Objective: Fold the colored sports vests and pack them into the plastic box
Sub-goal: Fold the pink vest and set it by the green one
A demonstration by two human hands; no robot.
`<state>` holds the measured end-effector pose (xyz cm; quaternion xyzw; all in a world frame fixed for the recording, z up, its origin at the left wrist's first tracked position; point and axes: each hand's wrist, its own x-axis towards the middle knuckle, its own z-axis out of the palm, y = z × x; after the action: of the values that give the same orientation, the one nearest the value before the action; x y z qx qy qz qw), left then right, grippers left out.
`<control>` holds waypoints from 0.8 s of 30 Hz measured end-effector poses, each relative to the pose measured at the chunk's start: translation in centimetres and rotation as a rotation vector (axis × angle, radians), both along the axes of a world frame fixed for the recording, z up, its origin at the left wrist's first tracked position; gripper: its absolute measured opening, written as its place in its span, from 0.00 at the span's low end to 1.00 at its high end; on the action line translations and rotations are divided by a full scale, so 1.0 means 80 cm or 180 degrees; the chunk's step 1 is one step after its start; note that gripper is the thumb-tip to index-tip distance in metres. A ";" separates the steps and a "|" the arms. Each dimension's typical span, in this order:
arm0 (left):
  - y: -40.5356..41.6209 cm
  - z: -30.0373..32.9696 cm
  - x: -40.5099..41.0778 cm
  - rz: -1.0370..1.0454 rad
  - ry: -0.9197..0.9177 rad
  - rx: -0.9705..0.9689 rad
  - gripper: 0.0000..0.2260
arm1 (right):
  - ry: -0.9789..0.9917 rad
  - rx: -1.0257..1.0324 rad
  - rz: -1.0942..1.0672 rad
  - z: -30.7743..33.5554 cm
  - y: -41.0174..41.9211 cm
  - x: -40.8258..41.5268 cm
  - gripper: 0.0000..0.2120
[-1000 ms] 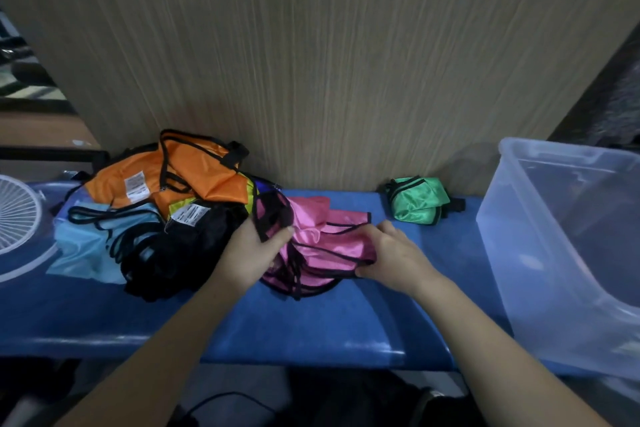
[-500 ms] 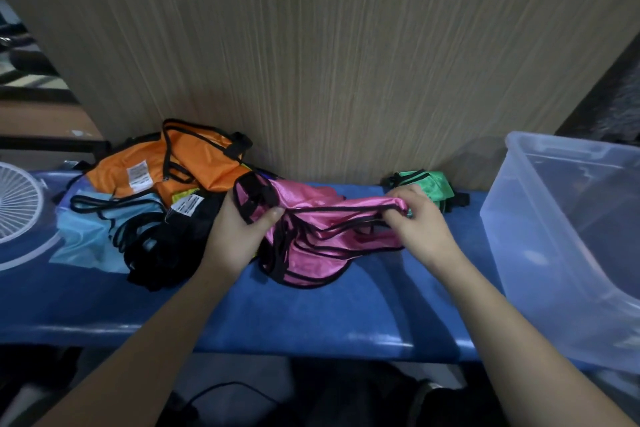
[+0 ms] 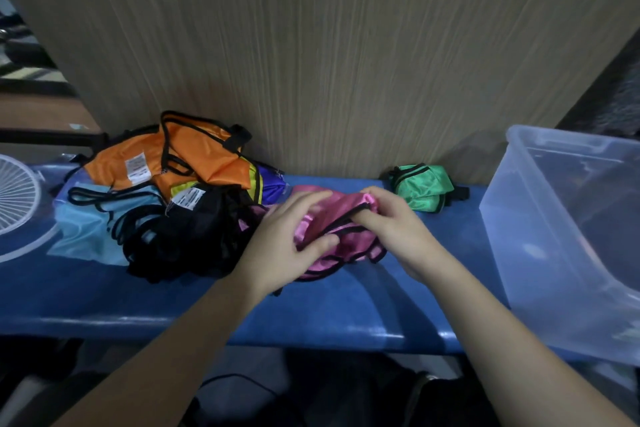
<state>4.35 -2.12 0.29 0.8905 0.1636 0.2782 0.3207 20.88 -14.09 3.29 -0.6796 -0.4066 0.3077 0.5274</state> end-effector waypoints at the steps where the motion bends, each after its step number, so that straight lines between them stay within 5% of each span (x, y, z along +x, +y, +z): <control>1: -0.005 -0.001 0.004 0.0002 -0.0017 -0.0193 0.24 | 0.0038 0.0047 0.0146 -0.001 0.001 -0.004 0.03; 6: 0.002 -0.001 0.017 0.0259 -0.0424 -0.0585 0.13 | 0.0177 0.0209 0.0682 -0.022 0.004 -0.005 0.22; 9: 0.009 0.003 0.016 0.0445 -0.0518 -0.0995 0.07 | -0.0641 0.0161 0.0395 -0.033 0.004 -0.002 0.35; 17: 0.010 0.007 0.012 0.0414 -0.0533 -0.1630 0.08 | -0.1445 0.0592 -0.0234 -0.027 0.004 0.007 0.15; 21: 0.012 0.014 0.006 0.0127 -0.0496 -0.1599 0.23 | -0.1089 0.0366 0.0152 -0.033 0.005 0.010 0.14; 24: 0.015 0.020 0.002 -0.0136 -0.0362 -0.1394 0.25 | -0.0797 0.0381 0.0435 -0.032 0.004 0.008 0.14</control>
<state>4.48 -0.91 1.86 0.7858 0.1829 0.2789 0.5209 21.51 -13.78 0.73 -0.6507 -0.5321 0.2309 0.4900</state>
